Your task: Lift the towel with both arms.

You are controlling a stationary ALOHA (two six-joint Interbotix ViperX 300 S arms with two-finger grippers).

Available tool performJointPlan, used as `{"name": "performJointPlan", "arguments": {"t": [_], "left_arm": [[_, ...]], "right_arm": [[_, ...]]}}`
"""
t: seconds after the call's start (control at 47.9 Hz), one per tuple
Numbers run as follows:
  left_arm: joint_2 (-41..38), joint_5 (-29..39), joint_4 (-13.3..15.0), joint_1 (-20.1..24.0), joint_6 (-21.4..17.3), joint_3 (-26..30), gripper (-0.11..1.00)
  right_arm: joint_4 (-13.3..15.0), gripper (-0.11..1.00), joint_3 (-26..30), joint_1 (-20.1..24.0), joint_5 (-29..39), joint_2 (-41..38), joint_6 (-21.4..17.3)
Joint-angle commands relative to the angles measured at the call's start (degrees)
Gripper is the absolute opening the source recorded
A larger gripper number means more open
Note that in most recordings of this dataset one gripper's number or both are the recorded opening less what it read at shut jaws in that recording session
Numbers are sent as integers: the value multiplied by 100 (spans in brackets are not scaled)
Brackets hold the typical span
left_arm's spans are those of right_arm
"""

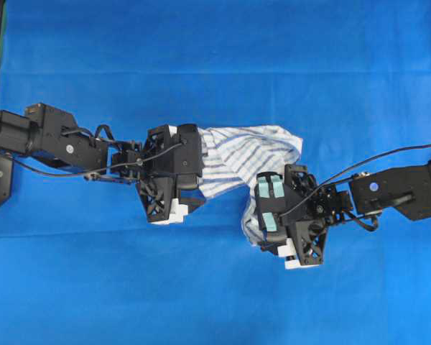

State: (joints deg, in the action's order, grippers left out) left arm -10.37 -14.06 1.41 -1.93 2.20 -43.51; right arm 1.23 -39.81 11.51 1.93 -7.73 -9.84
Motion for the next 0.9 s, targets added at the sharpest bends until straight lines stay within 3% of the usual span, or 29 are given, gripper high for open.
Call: {"name": "performJointPlan", "arguments": {"t": [0.0, 0.313, 0.418, 0.585, 0.647, 0.877], "left_arm": [[-9, -105, 9, -9, 0, 70, 91], [-114, -18, 9, -9, -9, 105, 84], [-114, 176, 9, -9, -9, 123, 65], [-79, 404, 9, -9, -9, 123, 16], [-18, 448, 9, -9, -9, 123, 4], [879, 1037, 9, -9, -18, 220, 3]], "right_arm": [[-53, 67, 70, -35, -70, -35, -9], [-97, 66, 88, -97, -70, -114, 0], [-88, 56, 97, -123, -70, -114, 0], [-88, 11, 97, -149, -53, -70, 9], [-88, 5, 97, -149, -44, 0, 9], [-88, 5, 141, -202, 132, 589, 18]]}}
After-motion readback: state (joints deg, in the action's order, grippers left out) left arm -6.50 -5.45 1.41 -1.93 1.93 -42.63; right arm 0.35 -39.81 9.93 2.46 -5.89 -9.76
